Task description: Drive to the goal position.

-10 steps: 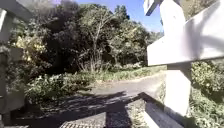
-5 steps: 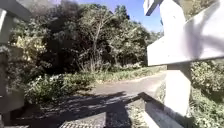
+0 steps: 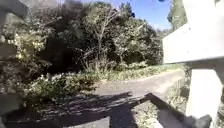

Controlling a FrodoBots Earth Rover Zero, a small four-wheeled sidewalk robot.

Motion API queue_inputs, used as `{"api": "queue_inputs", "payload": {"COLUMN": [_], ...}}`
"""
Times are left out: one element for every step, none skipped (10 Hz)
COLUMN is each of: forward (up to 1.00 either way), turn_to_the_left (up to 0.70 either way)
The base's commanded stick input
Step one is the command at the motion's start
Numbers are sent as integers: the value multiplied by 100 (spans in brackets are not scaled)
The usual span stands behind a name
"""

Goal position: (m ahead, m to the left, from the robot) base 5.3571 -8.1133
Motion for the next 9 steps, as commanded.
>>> {"api": "queue_inputs", "payload": {"forward": [50, 50, 50, 50, 50, 50, 50, 50, 50], "turn_to_the_left": [0, 0, 0, 0, 0, 0, 0, -27, -27]}}
